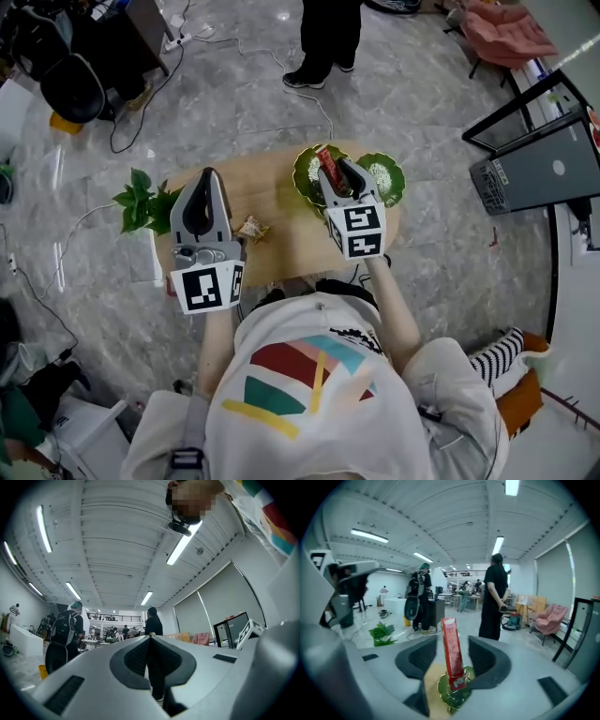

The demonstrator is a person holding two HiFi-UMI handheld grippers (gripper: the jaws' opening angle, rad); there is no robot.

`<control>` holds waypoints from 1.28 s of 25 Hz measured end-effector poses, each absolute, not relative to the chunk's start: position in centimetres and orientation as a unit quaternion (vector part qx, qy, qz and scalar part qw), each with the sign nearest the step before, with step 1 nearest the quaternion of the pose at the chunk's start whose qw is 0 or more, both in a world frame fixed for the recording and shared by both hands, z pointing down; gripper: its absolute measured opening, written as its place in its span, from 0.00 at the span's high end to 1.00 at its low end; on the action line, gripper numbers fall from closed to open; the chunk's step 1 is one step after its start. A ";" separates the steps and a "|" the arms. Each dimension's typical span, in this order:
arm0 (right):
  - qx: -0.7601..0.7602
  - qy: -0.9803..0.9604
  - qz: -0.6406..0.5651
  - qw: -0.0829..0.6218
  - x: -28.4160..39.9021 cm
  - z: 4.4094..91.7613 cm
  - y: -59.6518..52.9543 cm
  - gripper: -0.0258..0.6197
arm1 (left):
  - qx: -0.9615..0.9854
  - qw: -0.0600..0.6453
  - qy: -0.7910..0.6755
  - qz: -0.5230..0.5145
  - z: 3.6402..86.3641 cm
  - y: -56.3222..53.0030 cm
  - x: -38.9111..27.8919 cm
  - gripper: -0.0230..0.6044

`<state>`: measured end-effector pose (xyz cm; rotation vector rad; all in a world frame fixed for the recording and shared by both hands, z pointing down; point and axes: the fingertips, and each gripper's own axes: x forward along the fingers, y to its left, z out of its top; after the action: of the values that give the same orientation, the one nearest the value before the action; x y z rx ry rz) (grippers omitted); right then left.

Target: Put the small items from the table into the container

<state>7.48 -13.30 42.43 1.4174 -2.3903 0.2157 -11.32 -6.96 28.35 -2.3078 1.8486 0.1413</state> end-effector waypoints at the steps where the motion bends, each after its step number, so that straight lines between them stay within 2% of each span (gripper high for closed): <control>1: 0.513 -0.835 0.078 0.184 8.0 43.3 -14.4 0.56 | -0.775 0.089 0.624 0.046 28.4 -6.8 -11.5 0.95; 5: 0.520 -0.824 0.038 0.221 9.0 44.3 -15.9 0.54 | -0.768 0.089 0.633 0.041 28.6 -6.3 -12.3 0.95; 15: 0.512 -0.841 0.076 0.158 9.8 42.1 -13.5 0.54 | -0.766 0.091 0.635 0.045 28.6 -6.8 -12.4 0.95; 16: 0.508 -0.845 0.082 0.144 9.7 41.3 -13.1 0.56 | -0.767 0.093 0.633 0.047 28.4 -6.9 -12.2 0.95; 17: 0.508 -0.847 0.087 0.127 9.7 40.2 -12.8 0.64 | -0.769 0.094 0.630 0.049 28.2 -7.0 -12.1 0.95; 18: 0.511 -0.848 0.088 0.108 9.8 39.1 -12.6 0.83 | -0.771 0.095 0.628 0.052 28.1 -7.1 -11.9 0.95; 19: 0.515 -0.848 0.086 0.089 9.8 37.9 -12.3 0.92 | -0.772 0.096 0.625 0.055 27.9 -7.3 -11.8 0.95; 24: 0.520 -0.852 0.052 0.021 9.3 32.5 -10.7 0.94 | -0.785 0.101 0.609 0.053 27.3 -7.5 -9.8 0.95; 32: 0.492 -0.870 0.013 0.017 7.1 30.3 -9.3 0.94 | -0.801 0.115 0.586 0.050 26.4 -7.2 -7.9 0.95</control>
<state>7.13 -9.28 30.25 1.5302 -2.7039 0.0390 -7.85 -7.23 26.36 -2.3476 1.7163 0.1464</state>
